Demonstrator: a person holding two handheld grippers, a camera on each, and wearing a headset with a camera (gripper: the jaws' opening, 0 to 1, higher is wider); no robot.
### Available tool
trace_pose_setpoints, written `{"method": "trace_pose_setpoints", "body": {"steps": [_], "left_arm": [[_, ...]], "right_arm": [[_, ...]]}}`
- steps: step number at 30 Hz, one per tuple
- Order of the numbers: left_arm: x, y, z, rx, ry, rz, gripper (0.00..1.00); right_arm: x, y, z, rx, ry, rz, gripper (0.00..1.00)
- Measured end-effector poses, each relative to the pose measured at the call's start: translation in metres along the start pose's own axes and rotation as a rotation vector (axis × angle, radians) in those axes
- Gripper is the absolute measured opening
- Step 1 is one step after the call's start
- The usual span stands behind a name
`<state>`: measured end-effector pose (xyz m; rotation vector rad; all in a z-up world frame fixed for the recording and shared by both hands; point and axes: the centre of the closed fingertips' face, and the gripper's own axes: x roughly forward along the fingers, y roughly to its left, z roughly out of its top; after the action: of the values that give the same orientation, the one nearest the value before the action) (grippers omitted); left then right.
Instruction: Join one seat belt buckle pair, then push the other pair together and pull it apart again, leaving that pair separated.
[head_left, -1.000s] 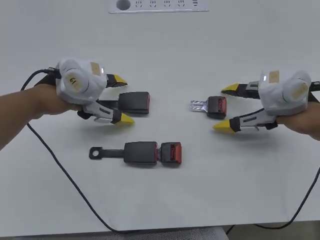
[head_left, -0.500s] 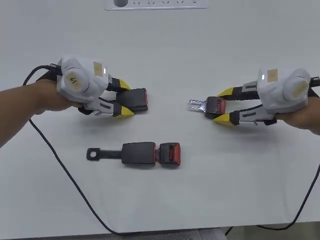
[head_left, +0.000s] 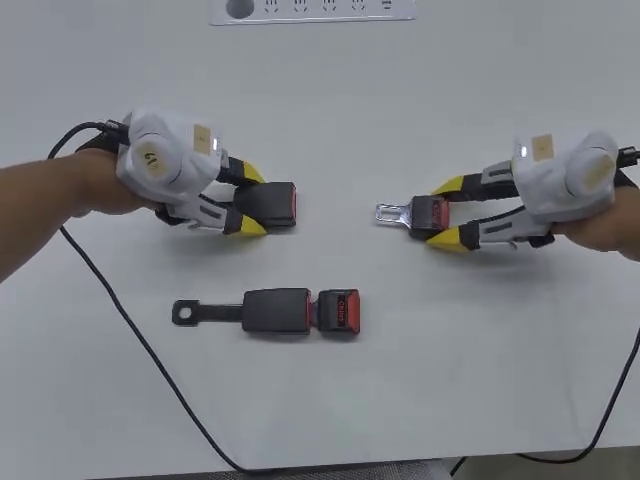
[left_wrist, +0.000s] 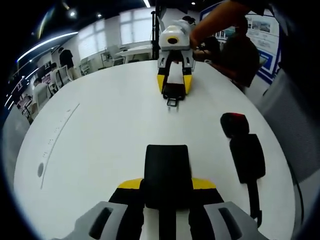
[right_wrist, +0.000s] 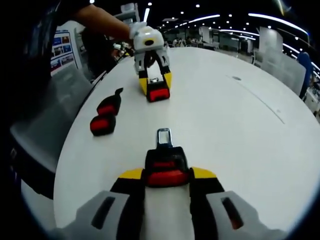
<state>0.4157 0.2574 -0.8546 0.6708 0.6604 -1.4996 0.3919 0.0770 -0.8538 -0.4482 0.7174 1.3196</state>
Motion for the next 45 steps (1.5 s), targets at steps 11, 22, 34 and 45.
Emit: {"method": "trace_pose_setpoints", "body": {"steps": [11, 22, 34, 45], "left_arm": [[0.001, 0.001, 0.001, 0.009, 0.011, -0.007, 0.35], [0.000, 0.001, 0.003, 0.011, 0.020, -0.006, 0.35], [0.000, 0.000, 0.002, 0.021, 0.030, -0.015, 0.35], [0.001, -0.001, 0.000, 0.032, 0.052, -0.024, 0.35]], "right_arm": [[0.021, 0.002, 0.020, 0.002, -0.024, 0.021, 0.34], [0.040, 0.006, 0.042, -0.003, -0.055, 0.042, 0.34], [0.065, 0.011, 0.067, -0.016, -0.067, 0.061, 0.34], [0.076, 0.011, 0.077, -0.034, -0.057, 0.075, 0.34]]}}
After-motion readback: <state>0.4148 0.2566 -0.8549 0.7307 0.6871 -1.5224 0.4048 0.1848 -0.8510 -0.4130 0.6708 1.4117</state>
